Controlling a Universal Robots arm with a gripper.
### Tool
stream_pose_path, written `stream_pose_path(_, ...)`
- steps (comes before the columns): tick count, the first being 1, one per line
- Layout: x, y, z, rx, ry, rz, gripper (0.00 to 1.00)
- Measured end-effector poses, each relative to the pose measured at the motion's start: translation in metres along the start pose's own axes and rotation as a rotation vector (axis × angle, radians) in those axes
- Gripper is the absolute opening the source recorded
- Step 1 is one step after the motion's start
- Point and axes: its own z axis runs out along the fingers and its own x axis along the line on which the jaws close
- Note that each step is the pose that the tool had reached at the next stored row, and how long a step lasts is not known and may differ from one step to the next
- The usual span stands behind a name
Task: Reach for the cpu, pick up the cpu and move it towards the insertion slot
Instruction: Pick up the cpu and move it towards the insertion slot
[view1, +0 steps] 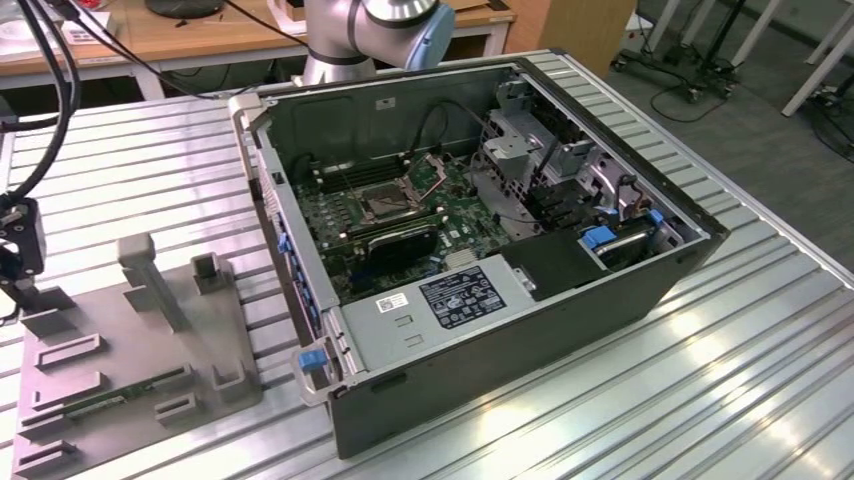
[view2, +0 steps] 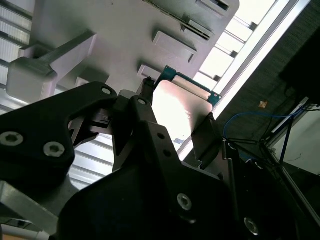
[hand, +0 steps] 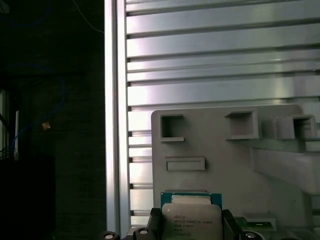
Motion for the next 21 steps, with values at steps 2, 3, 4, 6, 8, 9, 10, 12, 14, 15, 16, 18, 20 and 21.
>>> stream_pose_path(2, 0.0000, 0.0001, -0.0016, 0.0001, 0.0001, 0.000, 0.55)
stream_pose_path(3, 0.0000, 0.0001, -0.0023, 0.0000, 0.0000, 0.000, 0.55)
stream_pose_path(4, 0.0000, 0.0001, -0.0030, -0.0001, -0.0001, 0.000, 0.55)
stream_pose_path(6, 0.0000, 0.0002, -0.0042, 0.0000, 0.0000, 0.000, 0.55)
stream_pose_path(8, 0.0001, 0.0002, -0.0050, 0.0000, 0.0000, 0.000, 0.55)
stream_pose_path(9, 0.0001, 0.0003, -0.0054, -0.0001, -0.0001, 0.000, 0.55)
stream_pose_path(10, 0.0001, 0.0003, -0.0060, 0.0000, 0.0000, 0.000, 0.55)
stream_pose_path(12, 0.0001, 0.0003, -0.0070, 0.0000, 0.0000, 0.000, 0.55)
stream_pose_path(14, 0.0001, 0.0004, -0.0077, -0.0001, -0.0002, 0.000, 0.55)
stream_pose_path(15, 0.0000, 0.0004, -0.0078, -0.0002, -0.0003, 0.000, 0.55)
stream_pose_path(16, 0.0001, 0.0004, -0.0080, -0.0001, -0.0001, 0.000, 0.55)
stream_pose_path(18, 0.0001, 0.0004, -0.0085, 0.0000, 0.0000, 0.000, 0.55)
stream_pose_path(20, 0.0001, 0.0004, -0.0094, 0.0002, 0.0002, 0.000, 0.55)
stream_pose_path(21, 0.0001, 0.0005, -0.0097, 0.0000, 0.0000, 0.000, 0.55)
